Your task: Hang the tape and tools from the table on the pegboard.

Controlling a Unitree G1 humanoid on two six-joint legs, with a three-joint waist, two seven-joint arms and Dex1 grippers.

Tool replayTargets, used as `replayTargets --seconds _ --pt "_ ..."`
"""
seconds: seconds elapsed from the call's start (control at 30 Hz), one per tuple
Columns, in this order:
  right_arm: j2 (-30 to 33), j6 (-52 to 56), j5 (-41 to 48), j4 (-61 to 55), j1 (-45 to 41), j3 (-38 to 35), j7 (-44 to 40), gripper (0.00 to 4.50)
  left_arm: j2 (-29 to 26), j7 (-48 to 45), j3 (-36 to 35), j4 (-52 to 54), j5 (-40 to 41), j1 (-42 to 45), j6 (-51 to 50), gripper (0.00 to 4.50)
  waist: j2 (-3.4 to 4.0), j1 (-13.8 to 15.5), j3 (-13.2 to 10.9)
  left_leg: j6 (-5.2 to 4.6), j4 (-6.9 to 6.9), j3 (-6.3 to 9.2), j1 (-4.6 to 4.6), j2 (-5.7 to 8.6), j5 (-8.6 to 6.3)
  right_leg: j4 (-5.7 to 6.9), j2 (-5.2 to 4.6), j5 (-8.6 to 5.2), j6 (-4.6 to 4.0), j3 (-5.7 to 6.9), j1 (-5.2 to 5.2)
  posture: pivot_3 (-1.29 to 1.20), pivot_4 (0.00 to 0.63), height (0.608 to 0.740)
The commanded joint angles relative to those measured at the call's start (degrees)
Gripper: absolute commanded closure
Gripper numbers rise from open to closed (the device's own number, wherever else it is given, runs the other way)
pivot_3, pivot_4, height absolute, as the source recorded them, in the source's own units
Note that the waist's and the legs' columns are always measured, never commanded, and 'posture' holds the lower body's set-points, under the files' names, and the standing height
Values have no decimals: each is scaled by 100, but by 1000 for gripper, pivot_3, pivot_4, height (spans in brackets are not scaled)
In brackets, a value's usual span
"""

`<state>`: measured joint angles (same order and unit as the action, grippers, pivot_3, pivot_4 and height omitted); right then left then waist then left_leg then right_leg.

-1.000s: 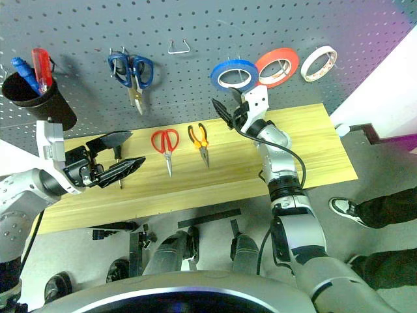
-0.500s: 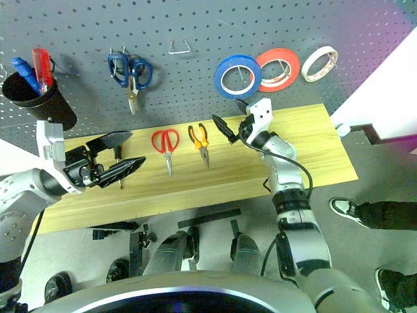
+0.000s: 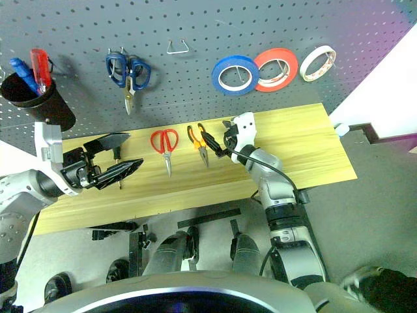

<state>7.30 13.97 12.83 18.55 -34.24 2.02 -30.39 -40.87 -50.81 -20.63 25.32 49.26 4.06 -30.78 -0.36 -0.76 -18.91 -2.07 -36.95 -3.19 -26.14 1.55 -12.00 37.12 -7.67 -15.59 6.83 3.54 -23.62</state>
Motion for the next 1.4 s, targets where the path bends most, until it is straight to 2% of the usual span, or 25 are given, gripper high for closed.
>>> replayTargets --seconds 0.03,0.23,0.7,0.83,1.07,1.4 --pt "-221 52 -176 246 -330 137 247 39 -102 -31 -245 154 54 -124 74 0 0 -1 0 0 0 0 0 0 0 0 0 0 -1 0 -1 71 308 740" --pt "-486 171 -556 635 -526 465 509 39 -138 27 -408 239 96 -291 67 0 0 13 -1 0 10 2 0 0 0 -1 0 0 -2 0 -6 101 323 740" --pt "-773 -283 -772 2063 -1186 355 796 39 -165 285 -863 427 69 -692 112 0 2 21 -6 -2 39 1 -1 -1 -2 -8 -2 1 -5 -10 -24 161 350 740" --pt "-774 -484 -831 2576 -1395 286 882 39 -154 356 -872 500 88 -709 96 0 -2 34 -8 25 78 -2 -1 -1 18 -11 -1 2 -8 -10 -44 171 357 740" --pt "-784 -805 -882 3455 -1824 116 981 39 -145 405 -898 640 177 -837 9 0 -3 17 -31 15 93 -9 -26 -1 27 -11 0 -2 -15 -9 -54 182 373 740" --pt "-992 -935 -972 4131 -2236 15 1008 39 -178 464 -902 732 277 -929 -35 0 -12 30 -100 19 96 -10 -29 -4 31 -10 3 -3 -16 -3 -60 193 385 740"
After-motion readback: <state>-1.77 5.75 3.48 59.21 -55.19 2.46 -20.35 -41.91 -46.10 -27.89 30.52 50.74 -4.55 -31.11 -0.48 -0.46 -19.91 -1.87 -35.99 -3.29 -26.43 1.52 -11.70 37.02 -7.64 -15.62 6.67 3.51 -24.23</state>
